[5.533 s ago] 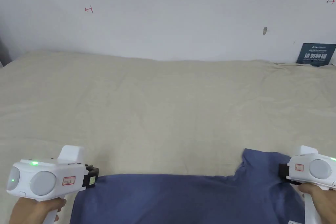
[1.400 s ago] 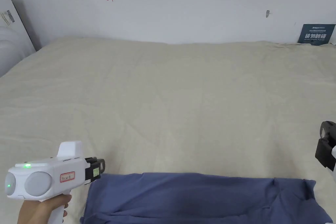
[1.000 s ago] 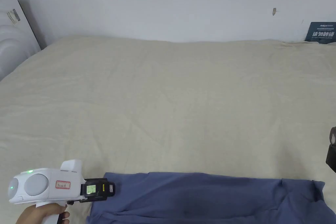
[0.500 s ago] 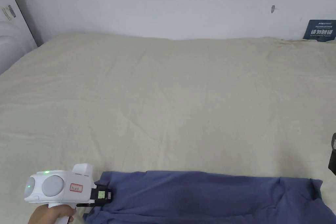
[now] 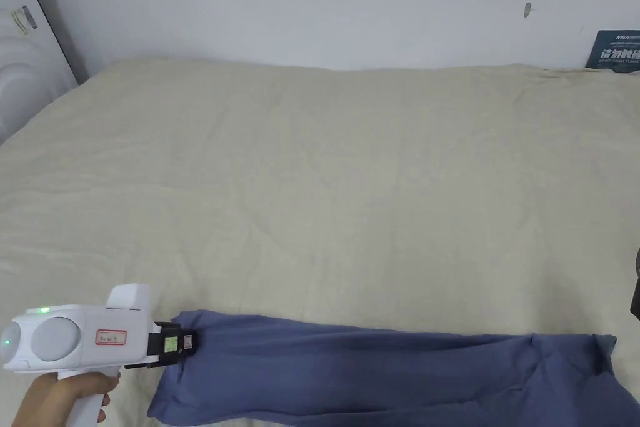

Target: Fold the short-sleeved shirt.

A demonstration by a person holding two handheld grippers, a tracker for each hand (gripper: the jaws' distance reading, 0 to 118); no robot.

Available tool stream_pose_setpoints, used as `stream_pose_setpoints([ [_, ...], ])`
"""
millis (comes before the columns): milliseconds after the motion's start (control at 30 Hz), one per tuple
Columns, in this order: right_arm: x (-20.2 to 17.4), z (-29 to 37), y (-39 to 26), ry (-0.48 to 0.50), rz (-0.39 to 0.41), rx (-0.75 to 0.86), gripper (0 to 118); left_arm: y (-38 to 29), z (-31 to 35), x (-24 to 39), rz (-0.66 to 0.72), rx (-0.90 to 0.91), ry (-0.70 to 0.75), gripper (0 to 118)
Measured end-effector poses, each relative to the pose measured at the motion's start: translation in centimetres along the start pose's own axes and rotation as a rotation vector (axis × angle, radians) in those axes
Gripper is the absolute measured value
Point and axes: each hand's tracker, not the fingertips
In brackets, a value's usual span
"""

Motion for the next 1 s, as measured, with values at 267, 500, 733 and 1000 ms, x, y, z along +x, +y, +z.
stream_pose_setpoints([
  [267, -0.6, 0.0, 0.2, 0.017, 0.001, 0.005, 0, 0.9, 4.1, -1.9, 0.034, 0.041, 0.100, 0],
  [500, -0.6, 0.0, 0.0, 0.026, -0.001, 0.000, 0, 1.2, 5.5, -1.4, 0.078, 0.006, 0.173, 0],
  [733, 0.1, 0.5, -0.3, 0.025, -0.006, -0.004, 0, 2.0, 2.5, 6.5, -0.055, -0.062, 0.147, 0],
  [1000, 1.5, 1.5, -0.5, 0.003, -0.011, -0.004, 0, 2.1, -3.6, 15.3, -0.249, -0.153, 0.015, 0],
])
